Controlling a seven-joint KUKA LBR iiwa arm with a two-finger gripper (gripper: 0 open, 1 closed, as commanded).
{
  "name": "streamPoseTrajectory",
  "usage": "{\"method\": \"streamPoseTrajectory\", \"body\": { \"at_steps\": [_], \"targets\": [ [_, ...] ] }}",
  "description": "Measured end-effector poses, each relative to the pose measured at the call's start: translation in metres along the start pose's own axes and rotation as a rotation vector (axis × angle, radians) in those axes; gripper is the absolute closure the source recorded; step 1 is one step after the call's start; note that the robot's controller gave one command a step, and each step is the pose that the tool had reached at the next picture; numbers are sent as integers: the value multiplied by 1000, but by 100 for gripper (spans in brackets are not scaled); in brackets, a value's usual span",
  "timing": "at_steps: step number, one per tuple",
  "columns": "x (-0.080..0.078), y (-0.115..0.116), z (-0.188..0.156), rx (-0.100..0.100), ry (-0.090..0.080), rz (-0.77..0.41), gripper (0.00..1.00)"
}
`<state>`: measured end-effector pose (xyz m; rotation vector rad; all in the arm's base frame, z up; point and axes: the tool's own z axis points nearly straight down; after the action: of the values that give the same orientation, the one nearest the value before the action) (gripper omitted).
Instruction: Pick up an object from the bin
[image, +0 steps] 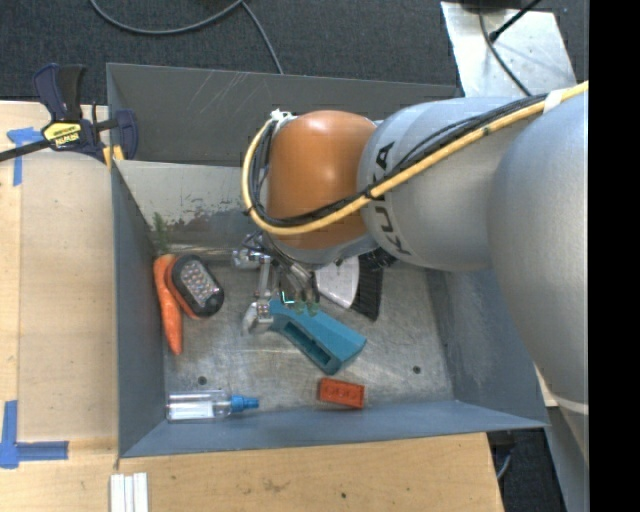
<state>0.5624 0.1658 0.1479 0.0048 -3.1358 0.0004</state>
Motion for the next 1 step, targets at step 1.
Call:
{"method": "streamPoseTrajectory", "body": {
  "at_steps": [1],
  "targets": [
    [-2, -1, -5, -1, -8, 3, 0]
  ]
}}
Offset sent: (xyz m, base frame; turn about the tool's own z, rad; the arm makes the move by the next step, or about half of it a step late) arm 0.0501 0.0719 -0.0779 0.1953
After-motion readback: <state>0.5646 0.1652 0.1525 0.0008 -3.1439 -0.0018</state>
